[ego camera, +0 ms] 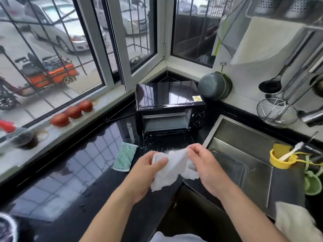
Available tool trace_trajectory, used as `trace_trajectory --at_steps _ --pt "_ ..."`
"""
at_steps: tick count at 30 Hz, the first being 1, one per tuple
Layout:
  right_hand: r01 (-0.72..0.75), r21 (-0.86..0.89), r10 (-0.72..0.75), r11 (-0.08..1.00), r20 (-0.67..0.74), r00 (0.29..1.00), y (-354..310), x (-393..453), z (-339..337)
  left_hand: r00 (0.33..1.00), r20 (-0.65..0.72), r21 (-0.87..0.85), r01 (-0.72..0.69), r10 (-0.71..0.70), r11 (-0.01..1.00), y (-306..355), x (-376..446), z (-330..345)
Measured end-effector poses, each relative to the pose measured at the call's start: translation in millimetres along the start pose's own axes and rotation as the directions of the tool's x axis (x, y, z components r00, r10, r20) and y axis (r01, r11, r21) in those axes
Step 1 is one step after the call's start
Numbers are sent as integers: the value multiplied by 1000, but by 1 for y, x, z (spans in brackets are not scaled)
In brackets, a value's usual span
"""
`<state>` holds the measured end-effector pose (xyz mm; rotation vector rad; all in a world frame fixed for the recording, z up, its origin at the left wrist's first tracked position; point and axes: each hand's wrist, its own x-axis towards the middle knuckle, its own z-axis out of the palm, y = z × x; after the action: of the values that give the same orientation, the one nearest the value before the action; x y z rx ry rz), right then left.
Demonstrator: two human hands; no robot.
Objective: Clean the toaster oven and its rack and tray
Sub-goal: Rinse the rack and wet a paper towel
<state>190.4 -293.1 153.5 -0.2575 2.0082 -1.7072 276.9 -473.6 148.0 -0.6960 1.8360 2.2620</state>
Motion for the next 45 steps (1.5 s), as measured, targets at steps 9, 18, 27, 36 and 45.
trace_trajectory --at_steps 9,18,27,36,45 --pt "-86 155 90 984 -23 996 -1 4 -30 1000 0 -390 4 -4 921 16 -2 -10" --pt "112 -314 -130 943 -36 991 1 -10 8 995 -26 -354 78 -93 932 12 6 -5" --pt "203 -167 -203 965 18 979 4 -17 37 998 -35 -542 27 -55 840 13 2 6" --pt "120 -125 -156 985 -343 926 3 -13 39 976 -219 -306 -72 4 949 -13 -1 29" --pt "254 -325 -299 911 -96 950 7 -18 38 989 -136 -351 -101 56 931 -9 -4 32"
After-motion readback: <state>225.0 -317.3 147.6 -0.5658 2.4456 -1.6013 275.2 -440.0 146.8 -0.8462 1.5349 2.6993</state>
